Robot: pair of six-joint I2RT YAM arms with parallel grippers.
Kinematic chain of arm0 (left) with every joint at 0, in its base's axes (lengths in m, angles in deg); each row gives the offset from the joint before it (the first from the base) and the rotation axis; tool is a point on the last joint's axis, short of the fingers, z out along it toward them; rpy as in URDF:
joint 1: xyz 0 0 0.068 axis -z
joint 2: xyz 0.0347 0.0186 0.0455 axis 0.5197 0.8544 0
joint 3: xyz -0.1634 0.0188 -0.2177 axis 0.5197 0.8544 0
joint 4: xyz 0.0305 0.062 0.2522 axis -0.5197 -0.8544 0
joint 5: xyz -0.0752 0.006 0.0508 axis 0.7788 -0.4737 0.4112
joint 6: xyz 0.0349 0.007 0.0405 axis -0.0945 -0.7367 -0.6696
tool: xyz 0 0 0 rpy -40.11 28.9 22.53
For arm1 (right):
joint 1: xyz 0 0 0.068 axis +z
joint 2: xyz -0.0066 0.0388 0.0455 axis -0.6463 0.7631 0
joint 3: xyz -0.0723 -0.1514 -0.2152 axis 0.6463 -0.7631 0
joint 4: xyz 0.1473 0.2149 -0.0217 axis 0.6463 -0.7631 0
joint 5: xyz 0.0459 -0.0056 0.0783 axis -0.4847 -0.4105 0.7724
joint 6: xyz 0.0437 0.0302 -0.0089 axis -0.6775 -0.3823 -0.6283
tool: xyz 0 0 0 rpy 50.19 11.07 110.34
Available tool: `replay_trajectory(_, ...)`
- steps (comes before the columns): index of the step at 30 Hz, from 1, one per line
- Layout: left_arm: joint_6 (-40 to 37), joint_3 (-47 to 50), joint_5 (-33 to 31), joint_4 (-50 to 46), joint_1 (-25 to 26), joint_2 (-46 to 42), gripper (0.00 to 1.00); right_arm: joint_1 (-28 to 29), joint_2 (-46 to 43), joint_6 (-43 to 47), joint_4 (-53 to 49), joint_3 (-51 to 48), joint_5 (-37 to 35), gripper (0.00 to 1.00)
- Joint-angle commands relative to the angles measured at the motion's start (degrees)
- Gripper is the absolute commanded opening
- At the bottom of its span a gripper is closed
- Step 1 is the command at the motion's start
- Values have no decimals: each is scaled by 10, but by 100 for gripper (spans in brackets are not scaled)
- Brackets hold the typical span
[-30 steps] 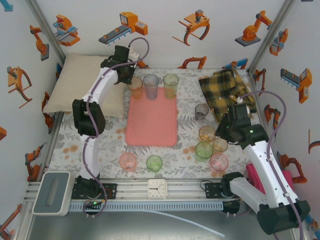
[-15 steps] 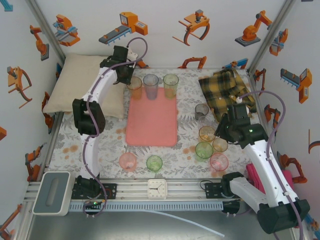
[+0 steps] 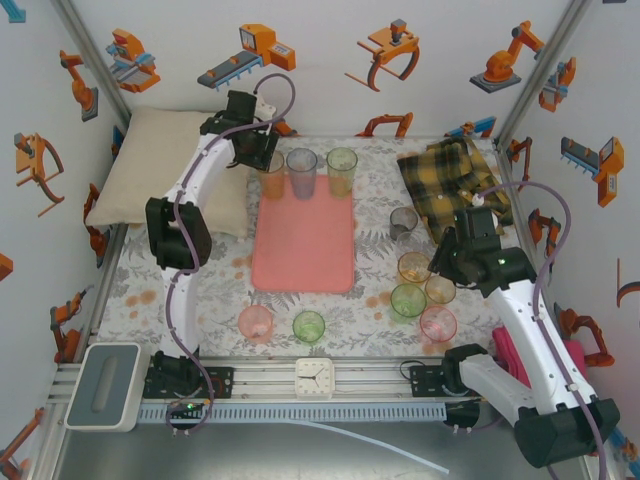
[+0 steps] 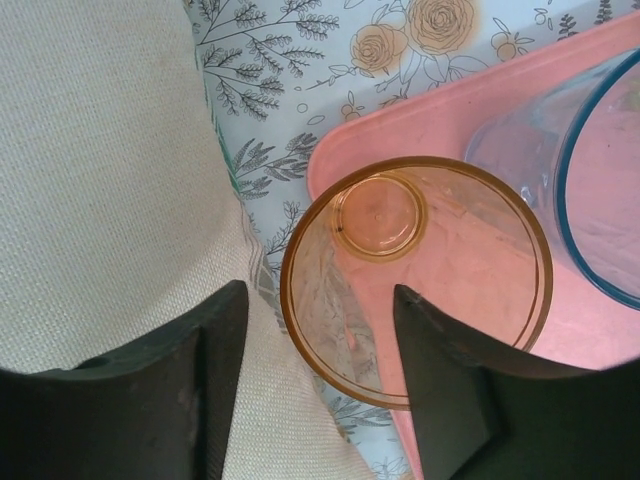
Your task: Place the glasses into the tray
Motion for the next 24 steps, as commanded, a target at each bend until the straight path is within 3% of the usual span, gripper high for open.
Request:
replay_trajectory(1, 1, -19, -5, -19, -2, -31, 64, -5, -3, -1, 12, 7, -1, 42)
replay_trajectory(13, 38, -12, 16, -55, -1, -107, 76, -4, -2, 4, 18, 14, 3, 42)
replay_trajectory(24, 34, 71, 36, -93, 0, -239, 78, -4, -5, 18, 6, 36, 7, 42)
